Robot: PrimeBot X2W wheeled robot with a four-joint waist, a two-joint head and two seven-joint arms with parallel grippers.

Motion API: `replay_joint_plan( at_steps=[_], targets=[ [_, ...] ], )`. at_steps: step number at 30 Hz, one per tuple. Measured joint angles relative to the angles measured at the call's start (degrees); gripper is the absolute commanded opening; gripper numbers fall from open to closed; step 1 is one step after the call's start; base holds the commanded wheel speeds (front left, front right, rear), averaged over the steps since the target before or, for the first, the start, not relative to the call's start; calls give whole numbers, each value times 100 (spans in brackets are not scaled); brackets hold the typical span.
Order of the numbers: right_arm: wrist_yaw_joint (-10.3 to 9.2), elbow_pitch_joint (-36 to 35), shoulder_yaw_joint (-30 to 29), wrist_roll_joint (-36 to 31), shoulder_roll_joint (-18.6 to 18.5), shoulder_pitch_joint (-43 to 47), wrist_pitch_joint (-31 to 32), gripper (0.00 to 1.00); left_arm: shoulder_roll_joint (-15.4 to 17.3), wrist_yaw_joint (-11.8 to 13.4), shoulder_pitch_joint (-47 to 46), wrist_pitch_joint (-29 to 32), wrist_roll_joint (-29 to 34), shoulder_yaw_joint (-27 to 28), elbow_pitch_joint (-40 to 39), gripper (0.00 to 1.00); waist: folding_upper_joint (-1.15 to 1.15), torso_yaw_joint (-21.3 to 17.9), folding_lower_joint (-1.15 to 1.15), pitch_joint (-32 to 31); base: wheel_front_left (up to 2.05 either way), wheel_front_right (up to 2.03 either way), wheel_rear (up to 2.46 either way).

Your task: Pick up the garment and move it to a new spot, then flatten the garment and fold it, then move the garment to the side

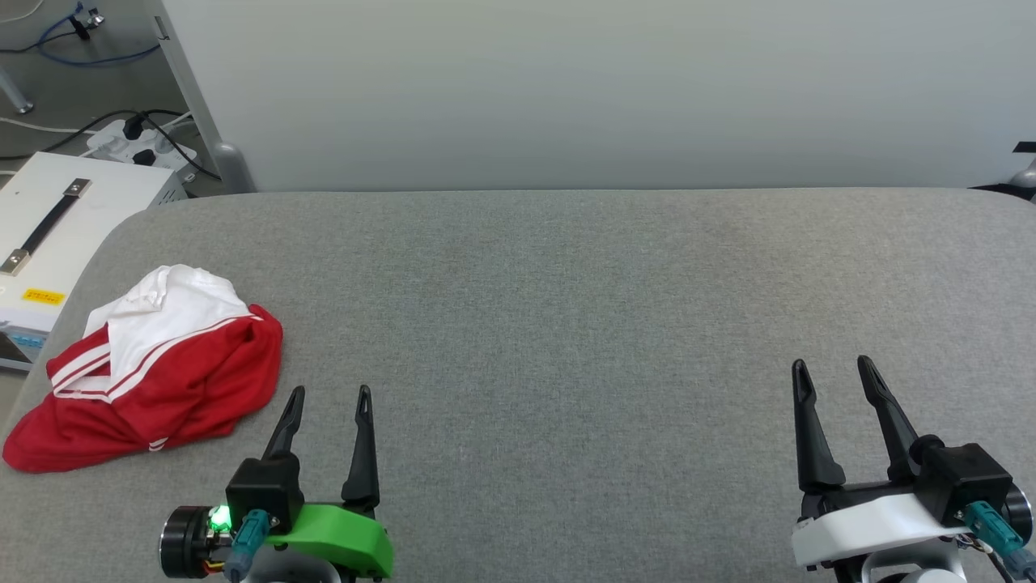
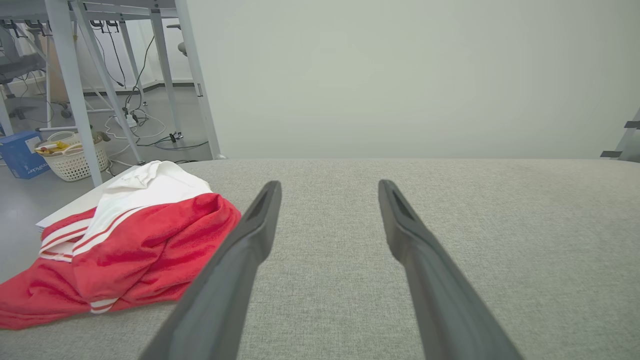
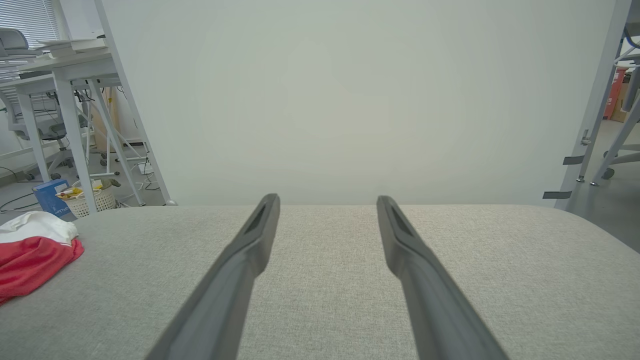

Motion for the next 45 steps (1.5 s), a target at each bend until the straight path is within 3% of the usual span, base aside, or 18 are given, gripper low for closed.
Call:
replay_joint_plan(
  at_steps=[27,36,45],
  targets=[
    [0,86,-3,-8,0,20,-44,100,-2,1,-4,-47,-3,-20,87,100,0,67,0,87,0,0,0],
    [0,82,18,-8,0,20,-44,100,-9,0,-138,-47,3,8,114,100,0,387,0,136,0,0,0],
    [0,55,79,-34,1,19,-44,100,-11,5,-174,-48,-87,162,108,100,0,967,0,208,0,0,0]
  ],
)
